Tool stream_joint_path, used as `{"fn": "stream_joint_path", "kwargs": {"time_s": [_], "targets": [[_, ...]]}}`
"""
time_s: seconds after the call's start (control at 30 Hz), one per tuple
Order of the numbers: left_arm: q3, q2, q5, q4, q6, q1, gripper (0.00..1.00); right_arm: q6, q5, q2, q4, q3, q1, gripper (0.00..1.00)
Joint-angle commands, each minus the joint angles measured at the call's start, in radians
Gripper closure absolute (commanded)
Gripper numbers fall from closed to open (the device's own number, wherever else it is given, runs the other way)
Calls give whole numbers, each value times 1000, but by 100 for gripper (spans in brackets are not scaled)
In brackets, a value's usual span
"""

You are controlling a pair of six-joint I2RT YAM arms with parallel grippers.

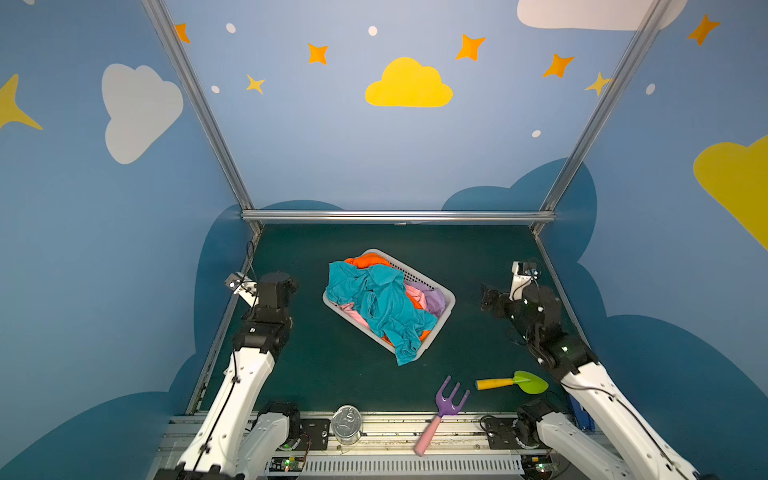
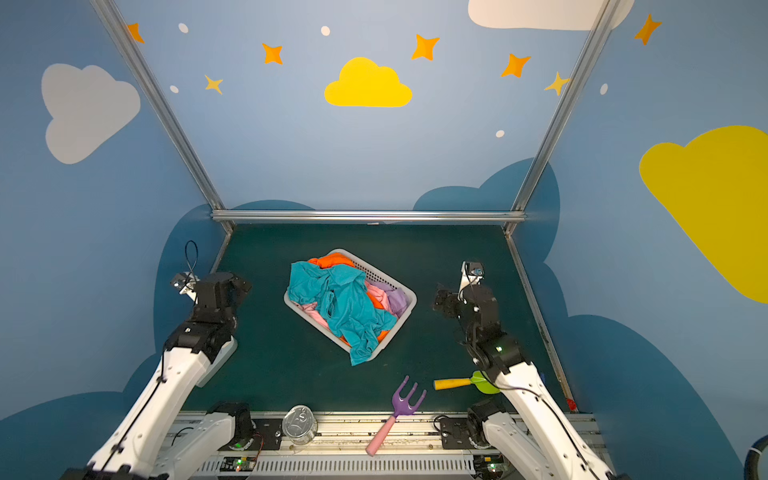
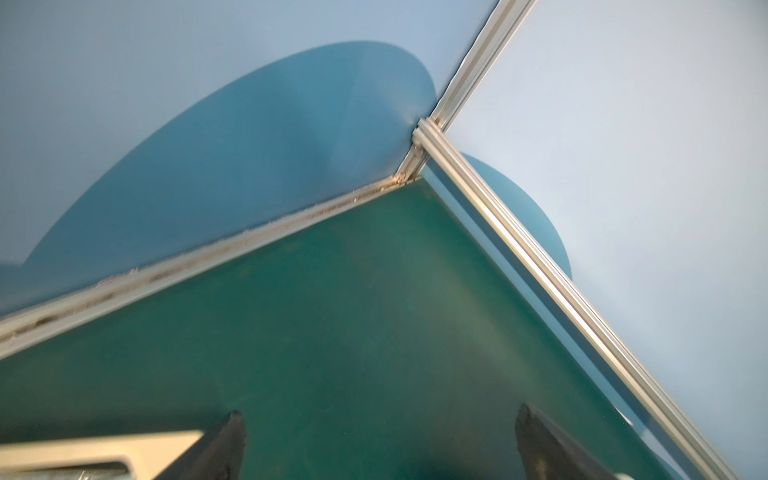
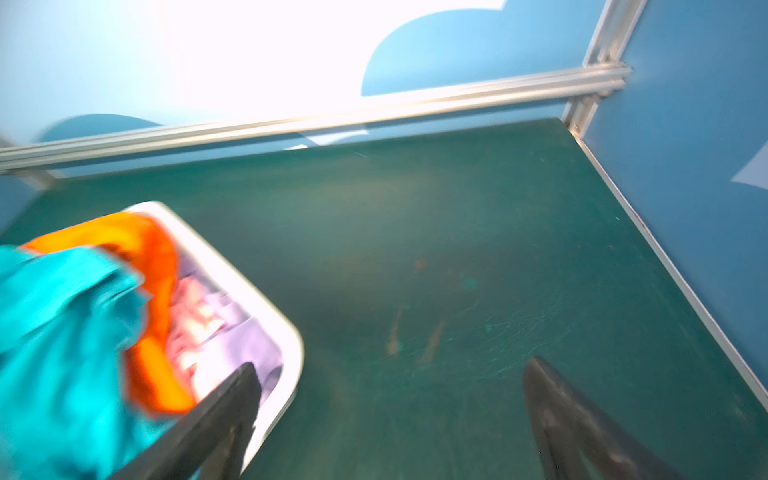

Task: Fold and stack the t-shirts
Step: 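Reach both grippers into the basket toward the teal t-shirt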

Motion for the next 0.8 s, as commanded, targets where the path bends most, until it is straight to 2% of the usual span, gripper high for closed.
{"fn": "stream_joint_path", "kwargs": {"time_s": [0.0, 0.13, 0.23, 0.3, 0.4, 0.5, 0.67, 0.77], "targets": [[-45, -98, 146, -126, -46, 0, 0, -12, 23, -24, -92, -30, 41, 2], [-46, -135, 286, -199, -23, -9, 0, 29, -34, 80, -194, 24, 78, 1], [-79, -101, 423, -169, -36, -33, 10, 56, -79, 216, -207, 77, 159, 2], [-105, -63, 469, -135, -51, -64, 16, 44, -110, 301, -180, 115, 224, 2], [-136, -4, 499, -65, -65, -120, 24, 22, -159, 437, -137, 197, 322, 9], [-139, 59, 507, -4, -74, -174, 28, -6, -202, 555, -112, 294, 376, 14], [-108, 198, 498, 76, -77, -231, 30, 7, -253, 752, -130, 466, 398, 18], [-83, 280, 527, 112, -88, -244, 43, 21, -287, 856, -162, 569, 397, 21]]}}
